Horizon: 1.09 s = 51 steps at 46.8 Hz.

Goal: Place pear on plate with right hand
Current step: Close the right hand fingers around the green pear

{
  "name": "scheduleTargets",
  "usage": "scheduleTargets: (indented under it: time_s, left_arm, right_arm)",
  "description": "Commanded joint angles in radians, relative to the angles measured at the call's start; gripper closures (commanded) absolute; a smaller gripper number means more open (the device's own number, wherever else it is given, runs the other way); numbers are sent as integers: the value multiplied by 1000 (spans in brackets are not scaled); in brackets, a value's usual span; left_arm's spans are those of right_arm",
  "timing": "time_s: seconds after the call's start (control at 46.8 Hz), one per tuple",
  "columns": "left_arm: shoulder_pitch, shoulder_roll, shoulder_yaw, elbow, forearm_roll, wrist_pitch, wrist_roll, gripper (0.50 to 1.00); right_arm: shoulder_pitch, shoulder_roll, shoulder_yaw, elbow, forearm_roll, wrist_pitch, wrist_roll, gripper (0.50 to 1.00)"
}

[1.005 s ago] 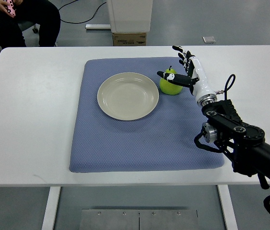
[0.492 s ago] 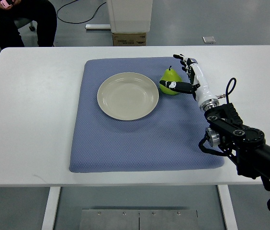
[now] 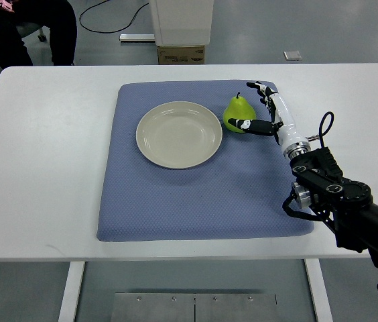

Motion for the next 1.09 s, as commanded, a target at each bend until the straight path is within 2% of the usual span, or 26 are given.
scheduleTargets:
  time_s: [0.0,0.321,0.513,0.599,0.983,1.069]
  left_arm:
    - [0,0,0,0,0,0,0,500]
    - [0,0,0,0,0,0,0,500]
    - [0,0,0,0,0,-1,0,500]
    - [0,0,0,0,0,0,0,500]
    - [0,0,0,0,0,0,0,500]
    - [0,0,0,0,0,0,0,500]
  right_arm:
    - [-1,0,-15,0,0,0,0,507]
    - [-2,0,-45,-2,1,-5,-2,519]
    - [-2,0,-48,-5,1,-5,-8,580]
    - [-2,0,-61,-17,1,-5,-8,588]
    - [-4,0,-97,-25,1,-3,-6,590]
    - [-4,0,-97,-25,1,-3,-6,630]
